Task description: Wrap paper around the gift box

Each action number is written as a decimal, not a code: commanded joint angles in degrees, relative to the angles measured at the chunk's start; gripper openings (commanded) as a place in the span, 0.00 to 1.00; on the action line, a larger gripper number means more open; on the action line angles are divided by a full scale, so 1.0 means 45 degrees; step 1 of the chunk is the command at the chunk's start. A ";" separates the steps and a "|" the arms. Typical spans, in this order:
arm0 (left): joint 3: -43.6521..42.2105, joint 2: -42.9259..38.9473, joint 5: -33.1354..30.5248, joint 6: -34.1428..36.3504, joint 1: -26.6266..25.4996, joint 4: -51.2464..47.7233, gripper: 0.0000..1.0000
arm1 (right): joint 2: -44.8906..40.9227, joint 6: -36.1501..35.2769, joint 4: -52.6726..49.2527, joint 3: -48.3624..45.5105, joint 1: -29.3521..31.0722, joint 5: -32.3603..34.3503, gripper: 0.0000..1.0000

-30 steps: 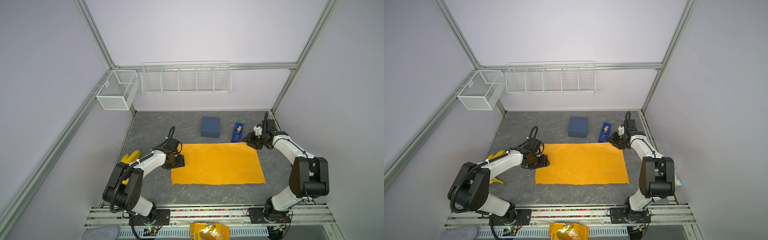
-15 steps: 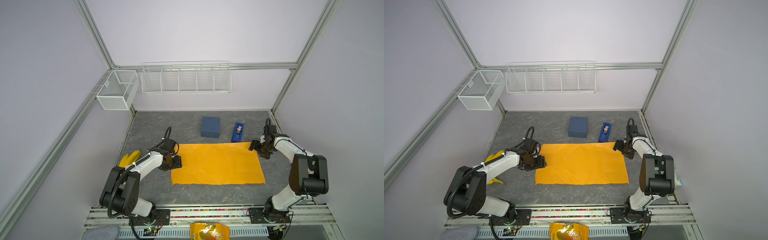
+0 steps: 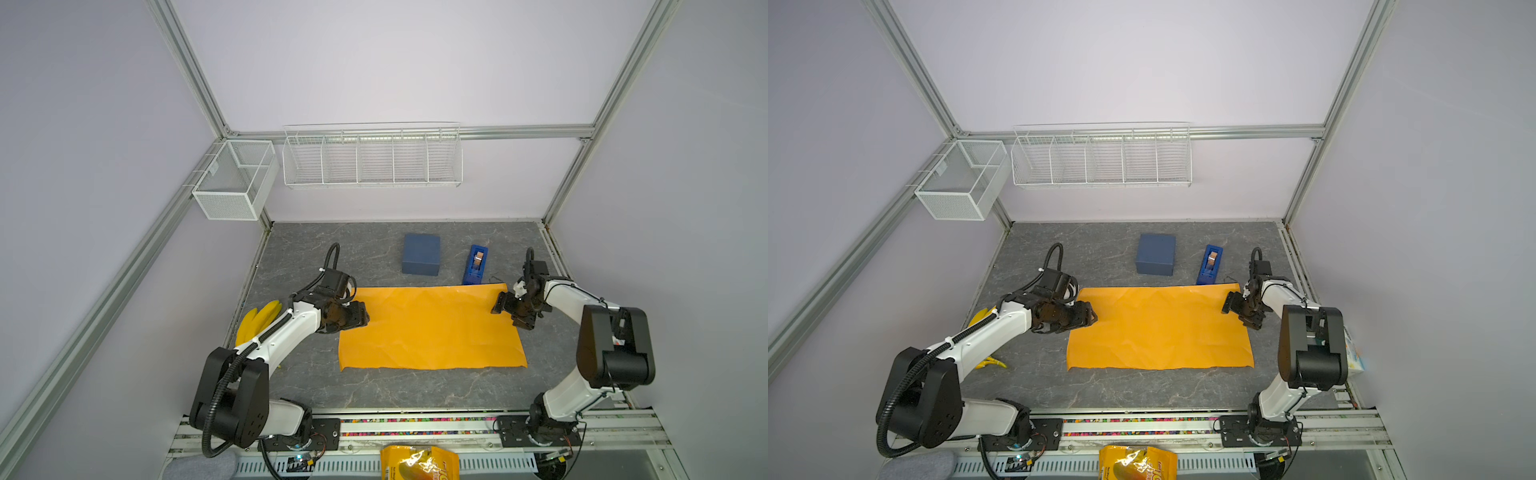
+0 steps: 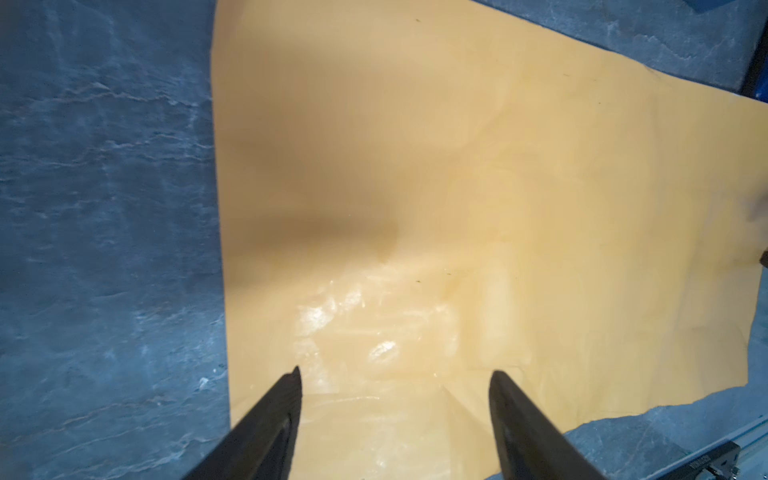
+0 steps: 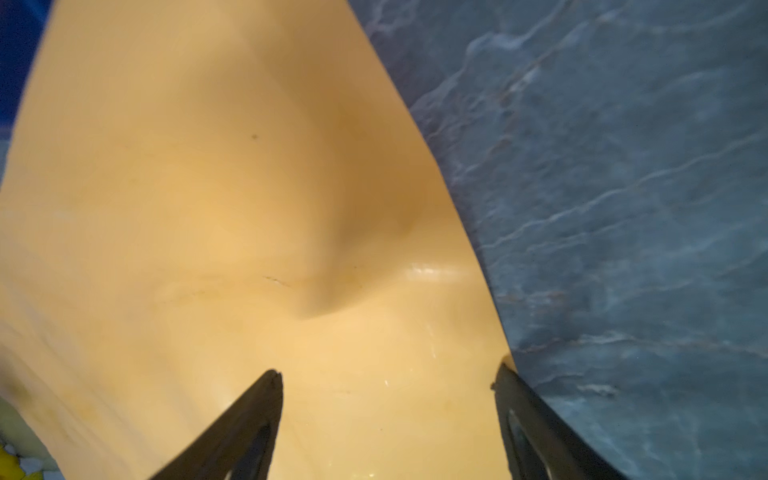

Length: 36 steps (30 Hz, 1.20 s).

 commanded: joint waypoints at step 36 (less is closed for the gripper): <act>-0.0900 -0.0166 0.0141 -0.0174 0.0079 0.0210 0.71 | 0.0369 0.1139 0.0294 0.5038 0.2865 -0.2247 0.81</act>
